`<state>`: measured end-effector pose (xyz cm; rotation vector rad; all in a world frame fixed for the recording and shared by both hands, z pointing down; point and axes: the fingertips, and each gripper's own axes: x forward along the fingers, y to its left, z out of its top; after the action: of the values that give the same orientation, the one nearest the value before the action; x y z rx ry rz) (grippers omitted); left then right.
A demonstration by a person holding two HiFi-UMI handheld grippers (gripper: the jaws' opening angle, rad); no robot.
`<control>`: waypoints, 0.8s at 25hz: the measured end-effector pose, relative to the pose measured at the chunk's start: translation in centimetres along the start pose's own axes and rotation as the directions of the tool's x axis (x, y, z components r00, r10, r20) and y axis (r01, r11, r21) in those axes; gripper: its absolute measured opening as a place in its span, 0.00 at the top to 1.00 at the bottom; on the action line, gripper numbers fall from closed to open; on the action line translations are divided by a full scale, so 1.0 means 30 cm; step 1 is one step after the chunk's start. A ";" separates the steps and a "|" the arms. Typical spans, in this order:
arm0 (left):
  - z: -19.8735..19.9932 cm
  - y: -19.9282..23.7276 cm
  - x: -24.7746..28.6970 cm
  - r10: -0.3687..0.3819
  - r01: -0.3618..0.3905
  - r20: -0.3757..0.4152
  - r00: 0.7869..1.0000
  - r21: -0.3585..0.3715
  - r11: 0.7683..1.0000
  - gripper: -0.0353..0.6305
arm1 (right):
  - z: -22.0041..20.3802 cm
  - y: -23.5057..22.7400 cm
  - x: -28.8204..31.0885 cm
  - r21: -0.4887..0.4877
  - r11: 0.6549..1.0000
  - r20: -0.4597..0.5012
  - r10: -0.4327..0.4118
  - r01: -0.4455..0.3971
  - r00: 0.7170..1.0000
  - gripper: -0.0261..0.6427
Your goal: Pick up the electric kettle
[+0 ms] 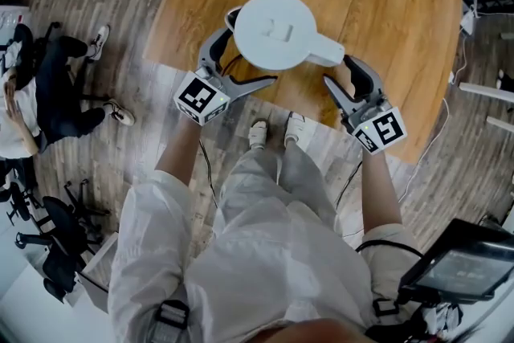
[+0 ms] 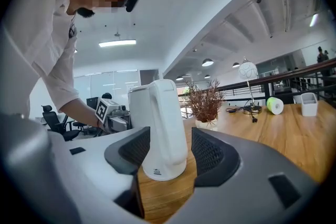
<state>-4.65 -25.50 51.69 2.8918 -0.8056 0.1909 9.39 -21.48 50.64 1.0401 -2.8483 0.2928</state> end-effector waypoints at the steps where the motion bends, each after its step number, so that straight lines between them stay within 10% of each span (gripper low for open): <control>1: -0.001 0.001 0.002 -0.002 0.002 -0.002 1.000 0.002 1.000 0.07 | 0.002 -0.004 0.016 -0.013 1.000 -0.002 0.008 -0.008 1.000 0.62; 20: 0.009 -0.019 0.016 -0.085 0.085 -0.011 0.996 0.005 0.996 0.07 | 0.090 0.020 0.169 -0.180 0.951 -0.023 0.251 -0.251 0.968 0.66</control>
<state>-3.92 -25.29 51.43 2.9205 -0.6802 0.1994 5.07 -24.80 48.70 0.6445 -2.9397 0.0469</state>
